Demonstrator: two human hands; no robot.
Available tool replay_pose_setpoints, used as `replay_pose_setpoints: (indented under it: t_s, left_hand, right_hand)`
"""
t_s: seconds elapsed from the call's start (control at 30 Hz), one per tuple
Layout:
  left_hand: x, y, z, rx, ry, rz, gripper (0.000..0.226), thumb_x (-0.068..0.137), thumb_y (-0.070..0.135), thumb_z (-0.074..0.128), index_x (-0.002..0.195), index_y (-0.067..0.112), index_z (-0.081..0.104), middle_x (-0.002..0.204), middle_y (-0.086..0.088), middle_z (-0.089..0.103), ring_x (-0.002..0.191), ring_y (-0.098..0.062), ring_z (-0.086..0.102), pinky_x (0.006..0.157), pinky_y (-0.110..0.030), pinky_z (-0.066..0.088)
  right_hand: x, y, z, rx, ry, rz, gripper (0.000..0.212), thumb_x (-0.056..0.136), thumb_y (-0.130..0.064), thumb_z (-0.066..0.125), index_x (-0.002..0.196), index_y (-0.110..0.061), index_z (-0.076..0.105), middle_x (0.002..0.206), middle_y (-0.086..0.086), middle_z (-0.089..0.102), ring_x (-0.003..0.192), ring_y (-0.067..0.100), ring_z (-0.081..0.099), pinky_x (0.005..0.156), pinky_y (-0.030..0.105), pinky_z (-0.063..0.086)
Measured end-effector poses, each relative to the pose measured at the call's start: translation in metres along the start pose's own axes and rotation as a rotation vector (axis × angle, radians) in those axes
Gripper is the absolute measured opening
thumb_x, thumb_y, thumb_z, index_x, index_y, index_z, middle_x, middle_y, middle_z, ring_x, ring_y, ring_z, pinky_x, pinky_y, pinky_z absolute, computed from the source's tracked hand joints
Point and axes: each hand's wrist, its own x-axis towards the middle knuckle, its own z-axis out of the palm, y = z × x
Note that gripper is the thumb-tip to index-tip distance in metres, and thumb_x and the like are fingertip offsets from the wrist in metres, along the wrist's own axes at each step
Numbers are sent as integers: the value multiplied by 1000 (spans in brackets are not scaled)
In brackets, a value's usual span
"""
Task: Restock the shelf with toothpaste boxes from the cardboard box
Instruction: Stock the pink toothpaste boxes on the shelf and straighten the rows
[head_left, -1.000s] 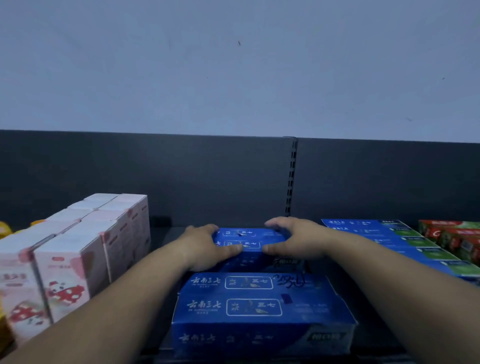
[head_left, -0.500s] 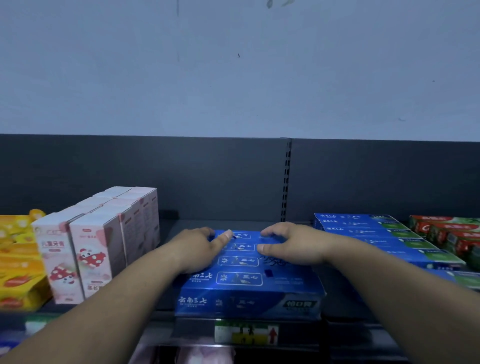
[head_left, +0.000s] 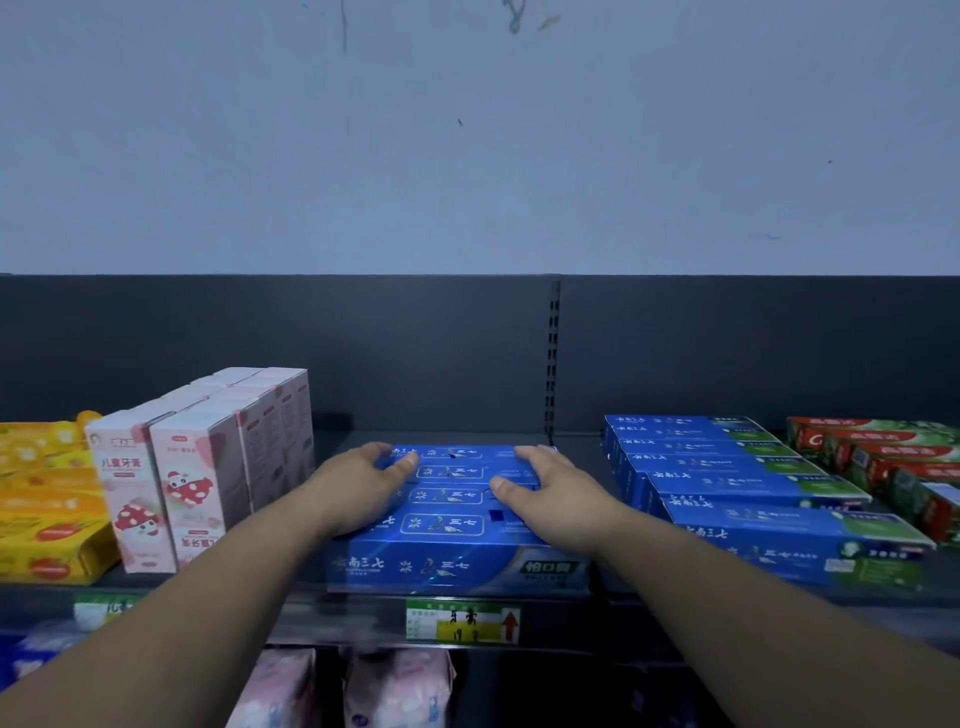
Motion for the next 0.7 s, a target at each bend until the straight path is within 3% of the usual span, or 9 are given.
replay_pose_setpoints:
  t_s: [0.3, 0.53, 0.7]
  left_hand:
    - [-8, -5, 6, 25, 25, 37, 62, 93, 55, 46, 144, 20, 40, 146, -7, 45, 130, -23, 46, 102, -26, 35]
    - [4, -15, 13, 77, 6, 56, 66, 93, 59, 43, 144, 17, 38, 149, -7, 36, 131, -23, 42, 105, -29, 33]
    - [10, -12, 7, 267, 8, 118, 58, 92, 62, 37, 135, 24, 43, 151, -6, 29, 137, -28, 29, 110, -39, 30]
  right_hand:
    - [-3, 1, 3, -12, 33, -2, 68, 95, -56, 47, 152, -29, 24, 163, -9, 8, 149, 13, 12, 118, 32, 17]
    - [-3, -3, 5, -94, 55, 50, 68, 95, -58, 43, 153, -27, 24, 162, -10, 8, 148, 14, 17, 116, 31, 18]
    - [-4, -6, 5, -138, 92, 76, 58, 93, -60, 46, 145, -34, 37, 157, -14, 20, 139, 15, 33, 111, 32, 28]
